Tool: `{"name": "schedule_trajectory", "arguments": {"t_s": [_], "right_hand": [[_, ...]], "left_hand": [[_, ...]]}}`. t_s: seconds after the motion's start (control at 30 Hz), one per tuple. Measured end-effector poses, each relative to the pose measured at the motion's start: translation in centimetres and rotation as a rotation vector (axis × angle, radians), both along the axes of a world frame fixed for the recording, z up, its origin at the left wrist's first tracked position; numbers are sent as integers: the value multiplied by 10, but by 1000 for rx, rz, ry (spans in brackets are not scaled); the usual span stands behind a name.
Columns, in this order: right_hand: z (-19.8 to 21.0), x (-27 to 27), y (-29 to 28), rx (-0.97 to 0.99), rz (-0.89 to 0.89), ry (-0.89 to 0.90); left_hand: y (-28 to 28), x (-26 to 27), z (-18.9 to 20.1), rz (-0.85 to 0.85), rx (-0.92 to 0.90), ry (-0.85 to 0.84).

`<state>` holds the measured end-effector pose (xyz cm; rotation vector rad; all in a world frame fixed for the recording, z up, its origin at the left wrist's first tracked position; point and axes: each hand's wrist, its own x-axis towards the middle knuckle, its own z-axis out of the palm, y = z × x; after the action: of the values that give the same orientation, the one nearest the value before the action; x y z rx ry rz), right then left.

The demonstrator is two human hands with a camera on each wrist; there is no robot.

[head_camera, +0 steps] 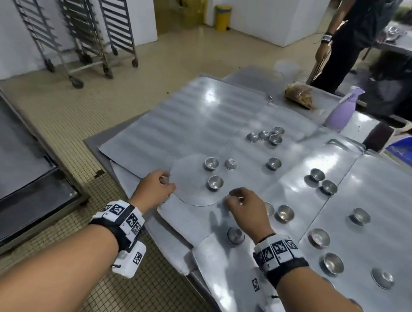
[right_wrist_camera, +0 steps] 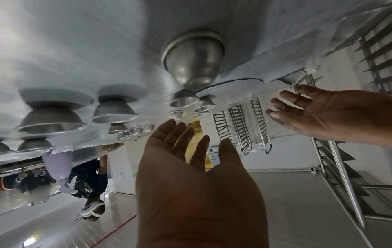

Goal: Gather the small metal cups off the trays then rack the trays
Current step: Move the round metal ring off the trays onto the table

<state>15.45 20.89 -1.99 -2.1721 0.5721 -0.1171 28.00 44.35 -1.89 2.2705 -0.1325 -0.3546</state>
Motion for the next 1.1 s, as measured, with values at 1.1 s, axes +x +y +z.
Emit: {"name": "schedule_trajectory", "arguments": {"t_s": [1.1], "right_hand": [[-29,113,-62,-311,132,267]], "left_hand": [[-25,83,-59,83,-317,260]]}}
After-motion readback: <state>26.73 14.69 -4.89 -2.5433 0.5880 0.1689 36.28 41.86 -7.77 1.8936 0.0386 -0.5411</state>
